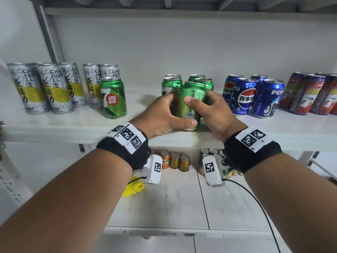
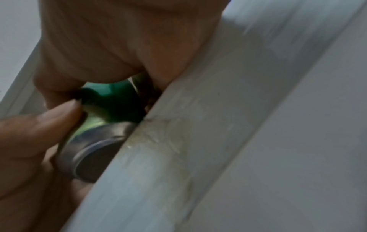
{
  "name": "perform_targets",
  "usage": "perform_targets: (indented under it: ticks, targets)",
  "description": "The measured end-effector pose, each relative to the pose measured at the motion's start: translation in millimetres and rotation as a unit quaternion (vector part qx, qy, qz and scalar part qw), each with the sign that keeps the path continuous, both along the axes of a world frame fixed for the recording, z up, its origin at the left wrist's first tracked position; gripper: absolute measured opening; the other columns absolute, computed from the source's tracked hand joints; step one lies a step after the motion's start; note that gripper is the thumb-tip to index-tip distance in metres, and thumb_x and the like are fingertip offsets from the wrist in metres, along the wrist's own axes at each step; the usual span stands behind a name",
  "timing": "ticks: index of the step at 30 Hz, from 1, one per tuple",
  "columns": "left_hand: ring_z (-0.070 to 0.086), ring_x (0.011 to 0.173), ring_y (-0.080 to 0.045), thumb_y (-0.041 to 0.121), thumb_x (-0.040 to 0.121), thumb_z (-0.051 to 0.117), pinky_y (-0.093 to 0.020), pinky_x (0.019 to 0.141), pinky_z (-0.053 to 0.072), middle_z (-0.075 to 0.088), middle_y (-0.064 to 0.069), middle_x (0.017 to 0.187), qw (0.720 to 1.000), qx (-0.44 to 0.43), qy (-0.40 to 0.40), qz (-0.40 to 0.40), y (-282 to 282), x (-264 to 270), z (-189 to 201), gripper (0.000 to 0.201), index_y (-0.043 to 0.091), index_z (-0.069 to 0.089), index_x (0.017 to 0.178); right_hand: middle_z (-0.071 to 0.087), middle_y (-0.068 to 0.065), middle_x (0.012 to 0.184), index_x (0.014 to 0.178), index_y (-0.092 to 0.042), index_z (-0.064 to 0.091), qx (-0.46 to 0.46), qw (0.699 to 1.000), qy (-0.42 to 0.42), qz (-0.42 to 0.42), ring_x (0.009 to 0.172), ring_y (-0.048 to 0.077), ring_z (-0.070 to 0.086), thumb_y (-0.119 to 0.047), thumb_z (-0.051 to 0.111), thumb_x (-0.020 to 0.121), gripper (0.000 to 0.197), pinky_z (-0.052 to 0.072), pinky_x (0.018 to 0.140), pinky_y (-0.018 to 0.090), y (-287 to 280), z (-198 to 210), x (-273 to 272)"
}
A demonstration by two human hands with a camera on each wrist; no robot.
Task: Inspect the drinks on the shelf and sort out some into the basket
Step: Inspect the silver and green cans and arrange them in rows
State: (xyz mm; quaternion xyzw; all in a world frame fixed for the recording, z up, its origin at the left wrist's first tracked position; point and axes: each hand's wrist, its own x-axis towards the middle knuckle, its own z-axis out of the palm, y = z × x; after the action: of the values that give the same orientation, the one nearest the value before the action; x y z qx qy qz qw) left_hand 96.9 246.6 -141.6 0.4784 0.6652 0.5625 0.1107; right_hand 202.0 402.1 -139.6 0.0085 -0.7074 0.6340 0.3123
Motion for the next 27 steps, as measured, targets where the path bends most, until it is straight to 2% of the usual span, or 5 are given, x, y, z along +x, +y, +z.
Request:
perform_targets:
  ticks: [5,10,16,22,27]
  targets:
    - [0.073,0.121,-0.031,0.041,0.06,0.088,-0.054,0.106,0.059,0.076,-0.012,0.128,1.0,-0.008,-0.003,-0.014,-2,3,2,0.089,0.011,0.06,0.139,0.071,0.017,0.107,0.125,0.005,0.063,-0.047,0.999,0.008,0.007,0.099,0.035,0.069,-0.022,0.069,0.084,0.05,0.056,0.097,0.057,0,2,-3]
    - [0.076,0.112,-0.014,0.039,0.07,0.101,-0.045,0.103,0.062,0.079,0.001,0.122,0.999,-0.035,0.03,0.022,4,2,2,0.081,0.019,0.062,0.138,0.072,0.014,0.106,0.124,0.005,0.06,-0.077,0.997,0.004,0.018,0.1,0.034,0.071,-0.016,0.069,0.081,0.049,0.06,0.091,0.049,3,1,-3]
    - [0.079,0.106,-0.017,0.027,0.068,0.094,-0.043,0.097,0.064,0.081,0.001,0.113,0.999,0.02,0.0,0.033,4,-5,-3,0.062,0.018,0.069,0.124,0.075,0.017,0.113,0.128,0.001,0.064,-0.045,0.999,-0.006,0.029,0.101,0.034,0.075,-0.008,0.071,0.091,0.039,0.062,0.081,0.042,6,0,-2]
    - [0.074,0.119,-0.013,0.045,0.067,0.1,-0.044,0.105,0.061,0.078,0.004,0.126,1.0,-0.015,0.024,-0.003,3,-4,-1,0.084,0.021,0.064,0.139,0.077,0.012,0.12,0.13,-0.005,0.063,-0.028,1.0,0.005,0.012,0.111,0.03,0.075,-0.025,0.087,0.079,0.06,0.062,0.09,0.04,0,2,-1]
    - [0.078,0.109,-0.016,0.031,0.062,0.099,-0.047,0.097,0.065,0.081,0.005,0.116,0.999,0.034,0.01,0.028,3,-6,-5,0.067,0.022,0.069,0.122,0.077,0.011,0.119,0.13,-0.005,0.06,-0.05,0.999,0.011,0.017,0.11,0.03,0.075,-0.019,0.089,0.079,0.061,0.062,0.092,0.046,3,1,-1]
